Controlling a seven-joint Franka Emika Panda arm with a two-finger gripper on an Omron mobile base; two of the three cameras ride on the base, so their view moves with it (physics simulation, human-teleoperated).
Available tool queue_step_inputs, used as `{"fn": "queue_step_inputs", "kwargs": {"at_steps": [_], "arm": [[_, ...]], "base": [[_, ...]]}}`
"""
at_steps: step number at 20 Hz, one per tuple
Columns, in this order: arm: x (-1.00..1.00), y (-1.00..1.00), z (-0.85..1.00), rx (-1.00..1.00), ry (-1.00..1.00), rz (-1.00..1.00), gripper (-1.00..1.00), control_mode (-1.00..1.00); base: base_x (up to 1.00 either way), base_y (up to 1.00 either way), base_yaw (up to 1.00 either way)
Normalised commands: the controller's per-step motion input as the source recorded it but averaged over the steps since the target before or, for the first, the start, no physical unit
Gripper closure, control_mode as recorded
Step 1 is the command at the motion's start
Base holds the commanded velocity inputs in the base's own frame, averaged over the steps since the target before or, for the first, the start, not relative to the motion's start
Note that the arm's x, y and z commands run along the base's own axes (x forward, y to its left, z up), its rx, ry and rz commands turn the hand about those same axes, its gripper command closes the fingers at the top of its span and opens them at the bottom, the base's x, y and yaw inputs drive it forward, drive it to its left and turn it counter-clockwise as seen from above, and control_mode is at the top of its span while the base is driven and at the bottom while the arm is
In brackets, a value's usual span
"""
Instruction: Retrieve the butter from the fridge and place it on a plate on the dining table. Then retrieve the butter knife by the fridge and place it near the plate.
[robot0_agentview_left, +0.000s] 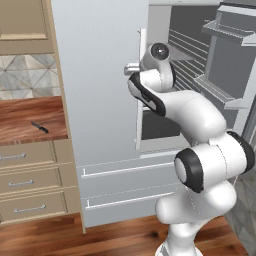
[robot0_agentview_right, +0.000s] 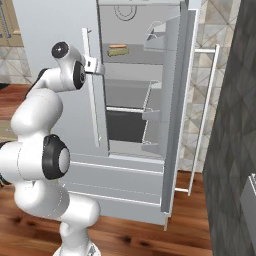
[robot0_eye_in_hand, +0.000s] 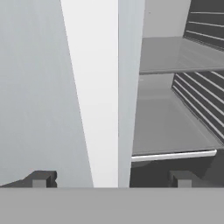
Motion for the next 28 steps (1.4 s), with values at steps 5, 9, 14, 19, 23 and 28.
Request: {"fn": "queue_step_inputs", "kwargs": {"at_steps": [5, 9, 14, 19, 23, 28], "arm": [[0.25, 0.0, -0.04, -0.01, -0.02, 0.0, -1.0, -1.0], [0.26, 0.0, -0.11, -0.01, -0.05, 0.0, -1.0, -1.0], [0.24, 0.0, -0.13, -0.01, -0.07, 0.0, -1.0, -1.0], [0.13, 0.0, -0.02, 0.0, -0.01, 0.0, -1.0, -1.0], [0.0, 0.0, 0.0, 0.0, 0.0, 0.0, 1.0, -1.0], [0.0, 0.0, 0.0, 0.0, 0.0, 0.0, 1.0, -1.0]], "base": [[0.0, 0.0, 0.0], [0.0, 0.0, 0.0], [0.0, 0.0, 0.0], [0.0, 0.0, 0.0], [0.0, 0.0, 0.0], [0.0, 0.0, 0.0]]}}
